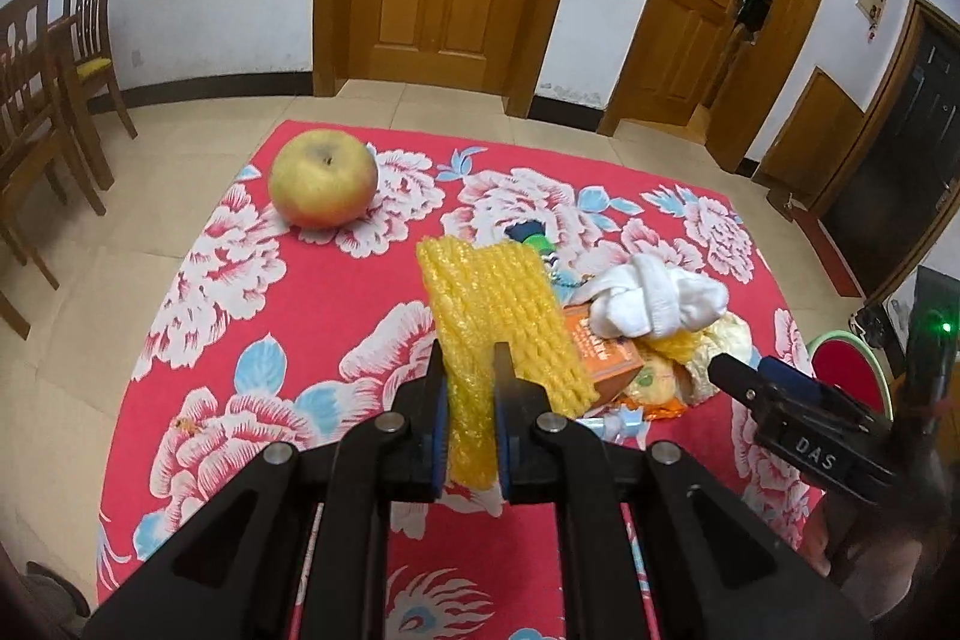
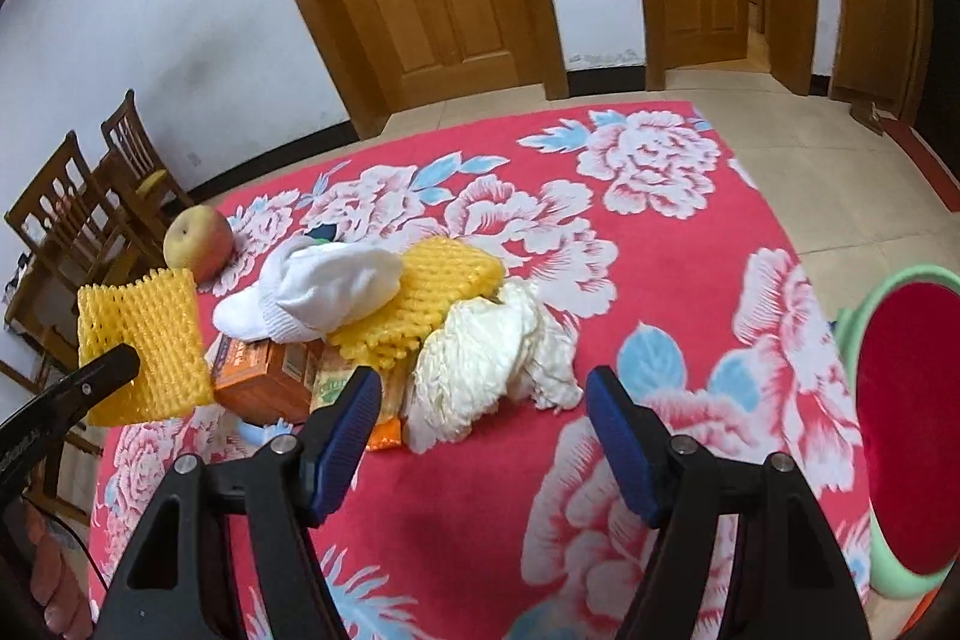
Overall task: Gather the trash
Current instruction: 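Grasp the crumpled white paper with the right tool, then carry the white paper into the bucket with the right tool while the left tool holds the foam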
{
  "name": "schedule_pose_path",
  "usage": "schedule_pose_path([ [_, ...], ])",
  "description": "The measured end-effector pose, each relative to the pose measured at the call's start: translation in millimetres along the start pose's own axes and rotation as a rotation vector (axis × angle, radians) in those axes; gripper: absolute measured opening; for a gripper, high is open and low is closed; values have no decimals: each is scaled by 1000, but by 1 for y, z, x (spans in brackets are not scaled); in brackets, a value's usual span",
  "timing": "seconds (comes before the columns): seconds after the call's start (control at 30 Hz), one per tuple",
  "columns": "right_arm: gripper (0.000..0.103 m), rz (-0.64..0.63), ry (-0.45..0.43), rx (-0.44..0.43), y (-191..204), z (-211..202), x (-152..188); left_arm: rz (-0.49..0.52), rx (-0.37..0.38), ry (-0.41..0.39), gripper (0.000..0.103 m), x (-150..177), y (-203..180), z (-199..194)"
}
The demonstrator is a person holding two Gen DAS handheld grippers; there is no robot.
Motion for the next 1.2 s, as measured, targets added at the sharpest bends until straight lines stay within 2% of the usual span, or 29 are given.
schedule_pose_path([
  [0.07,63,-10,12,-3,0,6,2,-6,1,6,11,3,0,2],
  [0.13,47,-10,30,-12,2,13,4,-9,4,10,11,5,0,2],
  [0.17,45,-10,43,-18,3,16,7,-9,8,11,11,5,-1,2],
  [0.2,35,-10,51,-21,3,18,8,-9,11,10,11,6,-2,1],
  [0.23,19,-11,63,-35,5,20,11,-8,13,8,11,6,-2,0],
  [0.47,18,-9,39,-61,12,4,14,-8,36,-5,11,8,-7,-13],
  [0.87,18,24,-64,-88,6,-64,26,-4,100,-33,11,13,-30,-41],
  [1.2,18,103,-148,-58,-29,-112,38,52,147,-51,11,27,-65,-68],
])
Point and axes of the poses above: each gripper's, at about its wrist camera, not at the fingertips, and z roughly the way its jaws point, y to its left, x to its underside, the point moved 10 cm from there along z, roughly the way its jaws point, and after that the axes turned 1 degree about z, right-handed, at the moved point
